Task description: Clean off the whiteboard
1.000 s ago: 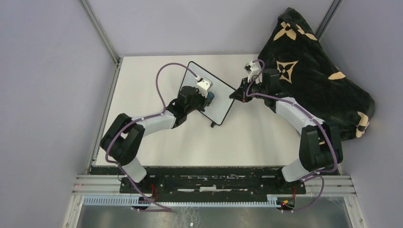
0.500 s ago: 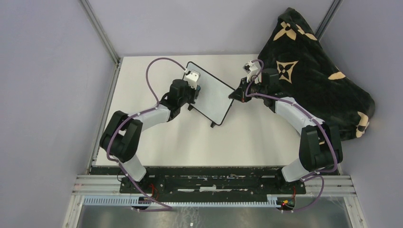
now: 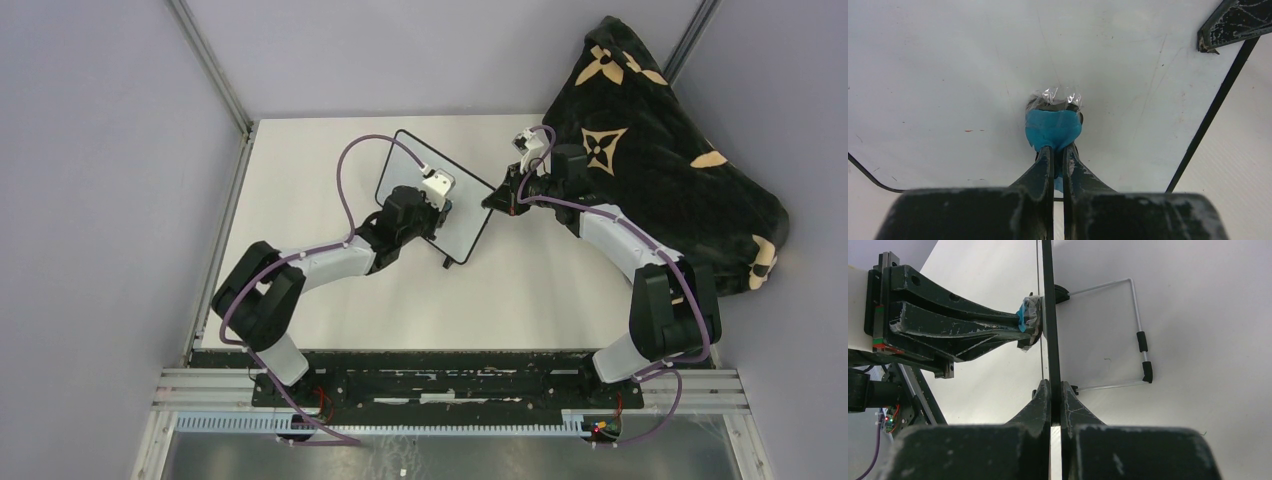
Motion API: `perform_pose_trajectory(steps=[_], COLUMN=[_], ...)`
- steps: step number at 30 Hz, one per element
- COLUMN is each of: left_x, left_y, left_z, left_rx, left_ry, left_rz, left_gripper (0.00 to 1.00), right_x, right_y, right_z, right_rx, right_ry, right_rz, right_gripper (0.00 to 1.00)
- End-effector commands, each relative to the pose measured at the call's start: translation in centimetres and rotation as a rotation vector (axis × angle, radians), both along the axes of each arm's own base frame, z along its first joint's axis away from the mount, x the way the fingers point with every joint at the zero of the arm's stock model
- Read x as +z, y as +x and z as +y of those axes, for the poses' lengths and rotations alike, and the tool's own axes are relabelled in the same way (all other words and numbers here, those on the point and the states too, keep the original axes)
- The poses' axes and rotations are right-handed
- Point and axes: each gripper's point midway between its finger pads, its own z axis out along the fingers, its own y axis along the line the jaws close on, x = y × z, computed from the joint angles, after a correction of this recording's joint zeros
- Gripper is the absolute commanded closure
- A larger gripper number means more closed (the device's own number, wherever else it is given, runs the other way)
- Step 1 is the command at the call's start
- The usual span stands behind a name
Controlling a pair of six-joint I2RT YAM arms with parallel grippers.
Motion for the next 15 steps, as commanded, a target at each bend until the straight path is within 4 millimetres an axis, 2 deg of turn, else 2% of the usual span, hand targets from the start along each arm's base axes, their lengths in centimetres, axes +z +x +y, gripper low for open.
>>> perform_pose_trajectory(steps=[1, 5, 11, 15], left_x=[-0.3, -1.2, -0.9, -0.3], left_y=[-0.5, 1.6, 4.4, 5.7], left_z=[-0.1, 2.6, 6.0, 7.5], left_rx=[-0.034, 0.025, 0.107, 0.144], left_ry=[0.002, 0.011, 0.01, 0.01], left_rz=[0.003, 0.026, 0.031, 0.024], left_gripper=[0.97, 0.97, 0.97, 0.97], right_x=[-3.3, -3.2, -3.3, -3.4], right_y=[-2.8, -2.8, -2.8, -2.7], right_z=[1.0, 1.0, 1.0, 0.9], right_rx=[0.103, 0.103, 0.103, 0.102], right_ry=[-0.06, -0.06, -0.061, -0.062], right_rz=[0.092, 0.091, 0.093, 0.094], right_gripper=[0.99, 0.99, 0.99, 0.99])
